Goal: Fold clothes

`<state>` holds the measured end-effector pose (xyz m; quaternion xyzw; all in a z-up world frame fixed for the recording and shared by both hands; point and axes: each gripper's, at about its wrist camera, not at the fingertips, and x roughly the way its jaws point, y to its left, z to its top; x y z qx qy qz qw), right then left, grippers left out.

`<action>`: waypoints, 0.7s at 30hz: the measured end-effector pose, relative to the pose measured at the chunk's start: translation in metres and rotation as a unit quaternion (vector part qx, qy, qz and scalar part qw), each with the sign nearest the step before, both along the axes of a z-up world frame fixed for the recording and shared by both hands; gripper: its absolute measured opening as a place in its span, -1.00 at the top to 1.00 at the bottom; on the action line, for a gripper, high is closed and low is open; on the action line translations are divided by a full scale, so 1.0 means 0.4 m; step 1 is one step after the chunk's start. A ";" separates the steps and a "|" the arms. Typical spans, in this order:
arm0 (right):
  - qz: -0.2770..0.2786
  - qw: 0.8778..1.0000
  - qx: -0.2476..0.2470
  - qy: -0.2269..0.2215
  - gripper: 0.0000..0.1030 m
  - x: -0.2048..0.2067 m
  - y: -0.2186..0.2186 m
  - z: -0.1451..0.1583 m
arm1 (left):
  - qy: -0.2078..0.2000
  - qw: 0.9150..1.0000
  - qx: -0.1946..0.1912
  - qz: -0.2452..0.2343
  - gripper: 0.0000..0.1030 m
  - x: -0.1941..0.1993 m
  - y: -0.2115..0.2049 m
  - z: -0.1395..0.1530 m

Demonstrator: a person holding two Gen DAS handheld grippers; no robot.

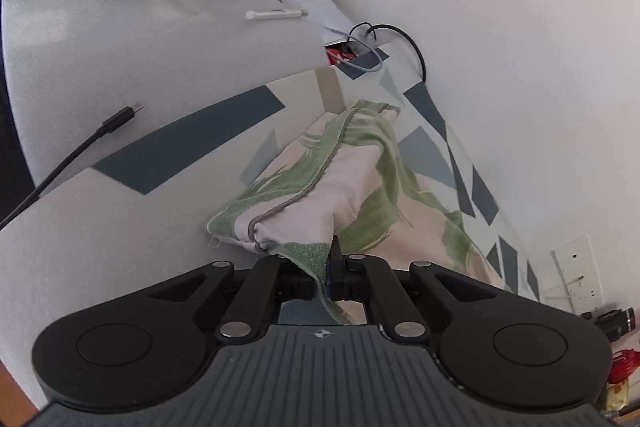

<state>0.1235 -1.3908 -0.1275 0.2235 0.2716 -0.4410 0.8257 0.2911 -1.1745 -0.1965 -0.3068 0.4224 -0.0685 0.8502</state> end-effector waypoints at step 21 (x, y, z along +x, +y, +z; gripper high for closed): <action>0.136 0.990 0.002 0.032 0.09 0.143 0.082 -0.008 | 0.015 0.998 -0.056 -0.029 -0.42 -0.042 -0.052 0.071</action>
